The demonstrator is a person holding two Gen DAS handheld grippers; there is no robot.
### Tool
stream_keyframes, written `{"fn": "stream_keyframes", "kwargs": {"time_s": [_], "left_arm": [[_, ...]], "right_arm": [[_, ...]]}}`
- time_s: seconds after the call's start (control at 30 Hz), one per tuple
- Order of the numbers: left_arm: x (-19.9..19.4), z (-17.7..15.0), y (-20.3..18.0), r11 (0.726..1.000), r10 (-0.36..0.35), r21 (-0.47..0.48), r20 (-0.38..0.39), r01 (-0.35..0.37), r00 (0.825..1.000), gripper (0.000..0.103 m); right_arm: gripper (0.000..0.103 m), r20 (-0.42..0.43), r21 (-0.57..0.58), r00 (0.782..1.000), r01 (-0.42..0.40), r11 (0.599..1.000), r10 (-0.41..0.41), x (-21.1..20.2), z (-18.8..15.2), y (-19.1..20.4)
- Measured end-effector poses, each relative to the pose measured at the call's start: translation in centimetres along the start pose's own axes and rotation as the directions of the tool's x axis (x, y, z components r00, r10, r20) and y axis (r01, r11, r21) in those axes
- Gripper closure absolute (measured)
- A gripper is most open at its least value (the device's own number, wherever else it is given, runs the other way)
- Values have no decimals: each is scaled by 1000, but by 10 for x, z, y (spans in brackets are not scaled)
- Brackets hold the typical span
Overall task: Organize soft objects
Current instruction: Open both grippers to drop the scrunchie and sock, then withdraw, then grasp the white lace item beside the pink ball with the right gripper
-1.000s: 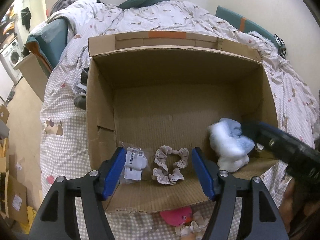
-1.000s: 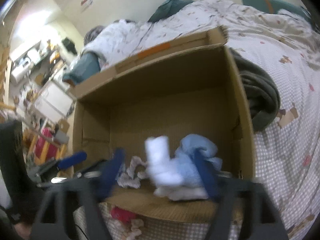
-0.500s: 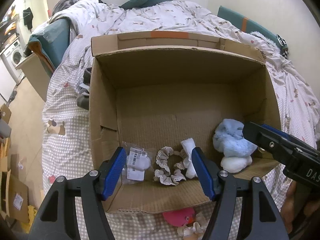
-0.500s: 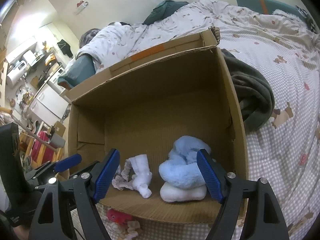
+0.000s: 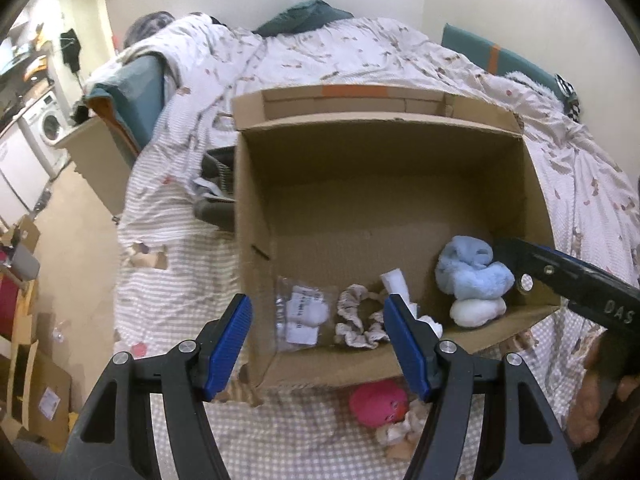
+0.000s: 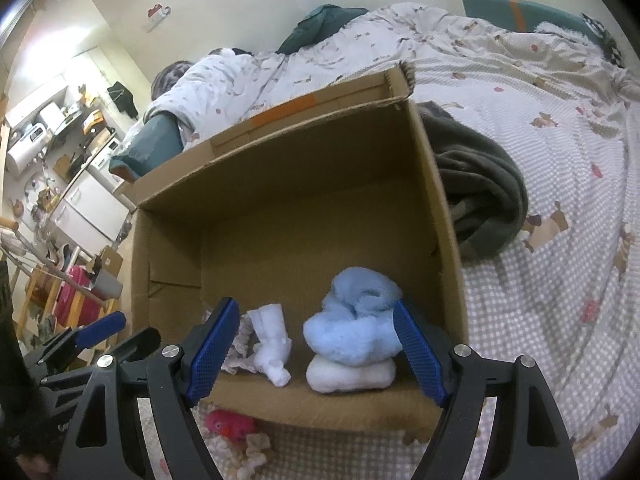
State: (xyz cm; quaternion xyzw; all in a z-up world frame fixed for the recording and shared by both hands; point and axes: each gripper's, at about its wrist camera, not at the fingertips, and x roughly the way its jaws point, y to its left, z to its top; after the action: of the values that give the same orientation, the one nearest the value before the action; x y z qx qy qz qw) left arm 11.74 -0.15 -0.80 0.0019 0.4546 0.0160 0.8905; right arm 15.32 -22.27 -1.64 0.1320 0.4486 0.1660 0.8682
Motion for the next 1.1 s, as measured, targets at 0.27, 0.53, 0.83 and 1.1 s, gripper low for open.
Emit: {"fn": "stream_keyframes", "kwargs": {"time_s": [0.27,0.53,0.83,1.1], "left_arm": [[-21,-19,9,998,-45,-39,-4,45,999,38],[-30,-41,30,992,4,-124,-43,-10,999,38],[-18,-54,41,979,-6,-203,-108,-17,994,38],[-1,-54,41,967,-35,-256,-158,-7,987,38]], "right_arm": [[19,19,21,1000,-7,1000,7,-37,-21,-3],[19,-13,68,999,-35,997,36,-55,-45,-4],[19,-143,12,987,-71,997,72,-31,-70,18],[27,-369,-216,929,-81,973,-5,31,-99,62]]}}
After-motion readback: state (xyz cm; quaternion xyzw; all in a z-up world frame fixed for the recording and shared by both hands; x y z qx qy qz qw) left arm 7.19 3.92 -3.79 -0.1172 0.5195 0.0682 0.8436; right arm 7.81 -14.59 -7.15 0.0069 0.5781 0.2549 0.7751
